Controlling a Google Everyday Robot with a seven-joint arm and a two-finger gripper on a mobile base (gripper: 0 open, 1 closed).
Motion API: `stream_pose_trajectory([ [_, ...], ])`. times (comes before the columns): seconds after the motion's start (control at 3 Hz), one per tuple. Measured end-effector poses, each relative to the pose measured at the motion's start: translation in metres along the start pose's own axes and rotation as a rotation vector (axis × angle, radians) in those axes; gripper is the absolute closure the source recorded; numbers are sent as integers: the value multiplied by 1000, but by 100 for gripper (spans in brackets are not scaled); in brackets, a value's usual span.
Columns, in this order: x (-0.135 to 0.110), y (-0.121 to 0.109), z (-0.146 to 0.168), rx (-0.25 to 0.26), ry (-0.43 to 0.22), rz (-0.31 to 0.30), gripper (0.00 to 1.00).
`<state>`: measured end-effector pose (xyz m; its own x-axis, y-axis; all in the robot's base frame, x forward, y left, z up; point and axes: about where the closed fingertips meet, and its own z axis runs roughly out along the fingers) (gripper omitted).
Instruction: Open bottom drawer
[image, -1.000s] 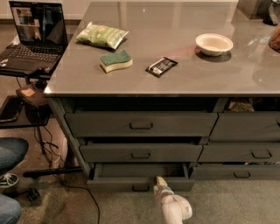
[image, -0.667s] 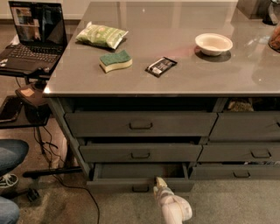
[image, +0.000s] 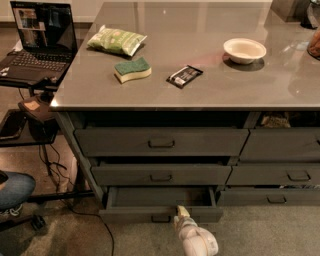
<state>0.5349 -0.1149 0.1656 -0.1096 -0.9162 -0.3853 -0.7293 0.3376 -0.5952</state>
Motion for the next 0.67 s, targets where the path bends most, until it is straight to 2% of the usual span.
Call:
stream_pose_trajectory([
  [0.67, 3, 3, -4, -5, 4, 6, 100],
])
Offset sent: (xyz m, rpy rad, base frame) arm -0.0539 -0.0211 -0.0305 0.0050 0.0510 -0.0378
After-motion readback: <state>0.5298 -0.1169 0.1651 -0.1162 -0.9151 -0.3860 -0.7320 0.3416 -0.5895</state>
